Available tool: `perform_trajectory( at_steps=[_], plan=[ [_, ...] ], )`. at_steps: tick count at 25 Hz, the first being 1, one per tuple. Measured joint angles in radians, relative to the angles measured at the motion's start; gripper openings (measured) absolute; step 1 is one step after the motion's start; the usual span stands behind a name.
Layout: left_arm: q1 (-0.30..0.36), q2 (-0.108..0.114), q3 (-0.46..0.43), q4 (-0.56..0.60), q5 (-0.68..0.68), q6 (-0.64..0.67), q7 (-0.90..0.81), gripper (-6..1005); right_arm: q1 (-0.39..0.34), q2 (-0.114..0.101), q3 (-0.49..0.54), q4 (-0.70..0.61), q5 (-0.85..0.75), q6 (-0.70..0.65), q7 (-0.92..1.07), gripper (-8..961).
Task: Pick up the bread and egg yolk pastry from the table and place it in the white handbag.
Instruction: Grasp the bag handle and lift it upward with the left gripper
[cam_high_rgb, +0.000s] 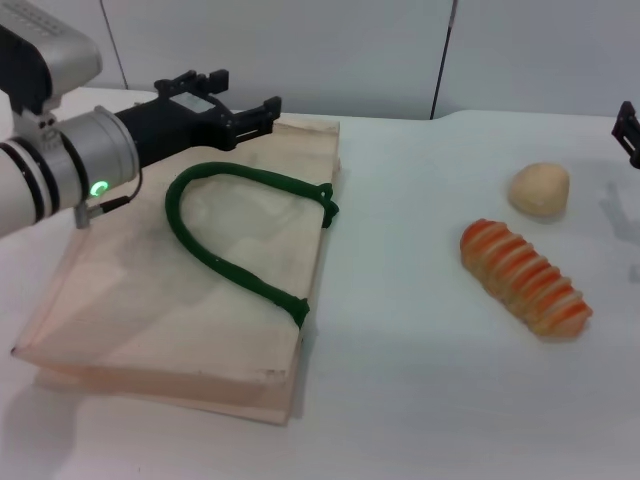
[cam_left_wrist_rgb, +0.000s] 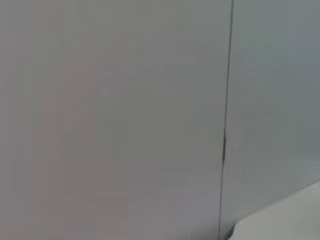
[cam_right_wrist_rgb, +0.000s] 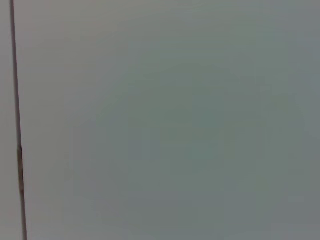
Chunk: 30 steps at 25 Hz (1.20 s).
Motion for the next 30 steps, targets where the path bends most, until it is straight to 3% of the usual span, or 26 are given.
perform_trajectory(
  at_steps=[5,11,16,24,25,27,30],
  plan=[
    [0.014,0.017,-0.051,0.015,0.21,0.003,-0.178,797,-0.003,0.0,0.0,0.0,0.0,0.001,-0.001,835],
    [0.082,-0.009,-0.143,0.101,0.405,0.021,-0.292,751,-0.003,0.0,0.0,0.002,0.0,0.001,-0.002,835],
    [0.117,-0.018,-0.163,0.195,0.599,0.06,-0.444,713,0.0,0.0,0.0,0.011,0.0,0.013,-0.003,835],
    [0.115,-0.02,-0.201,0.266,1.027,0.044,-0.873,720,0.001,0.0,-0.001,0.011,-0.002,0.025,-0.003,835],
    [0.113,-0.034,-0.23,0.276,1.133,0.011,-0.958,720,0.002,0.0,-0.001,0.011,-0.002,0.025,-0.003,835],
    [0.112,-0.043,-0.251,0.28,1.181,-0.015,-0.996,721,0.002,0.0,-0.001,0.011,-0.002,0.025,-0.003,835],
    [0.1,-0.091,-0.351,0.291,1.333,-0.13,-1.096,721,0.002,0.0,-0.002,0.011,-0.002,0.026,-0.003,835]
  ],
)
